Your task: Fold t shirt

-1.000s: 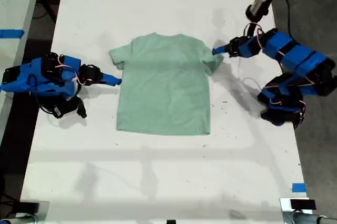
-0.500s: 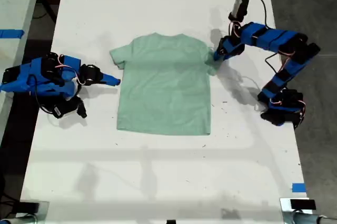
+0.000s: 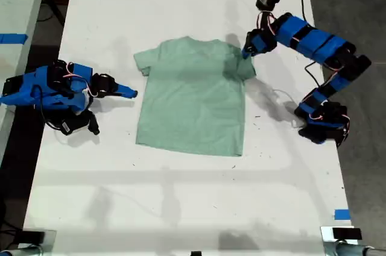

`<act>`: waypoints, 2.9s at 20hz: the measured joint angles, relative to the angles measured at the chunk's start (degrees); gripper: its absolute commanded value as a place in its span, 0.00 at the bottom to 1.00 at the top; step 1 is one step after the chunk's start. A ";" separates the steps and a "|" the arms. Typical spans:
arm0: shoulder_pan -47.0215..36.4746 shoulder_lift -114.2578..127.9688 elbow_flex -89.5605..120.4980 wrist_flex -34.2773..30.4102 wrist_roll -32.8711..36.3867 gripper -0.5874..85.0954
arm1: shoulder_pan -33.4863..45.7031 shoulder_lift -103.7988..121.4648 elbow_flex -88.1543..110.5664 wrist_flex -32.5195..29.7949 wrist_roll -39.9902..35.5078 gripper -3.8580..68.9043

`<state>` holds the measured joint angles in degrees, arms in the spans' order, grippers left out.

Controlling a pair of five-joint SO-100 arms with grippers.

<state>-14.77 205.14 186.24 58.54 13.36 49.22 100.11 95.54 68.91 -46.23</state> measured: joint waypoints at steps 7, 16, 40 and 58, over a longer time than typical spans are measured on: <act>0.35 0.00 0.00 0.00 0.00 0.06 | -17.84 -14.59 -18.63 -4.83 4.13 0.32; 0.88 0.00 0.00 0.00 0.00 0.06 | -19.86 -4.22 -23.64 8.17 0.53 0.22; -15.82 0.35 0.00 -0.26 2.37 0.00 | -32.17 100.37 78.66 8.79 21.01 0.06; -22.85 0.35 0.00 -0.62 7.91 0.00 | -26.54 100.37 78.75 8.79 20.57 0.06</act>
<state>-37.62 205.49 186.24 57.92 21.27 22.68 200.48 174.29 77.70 -25.66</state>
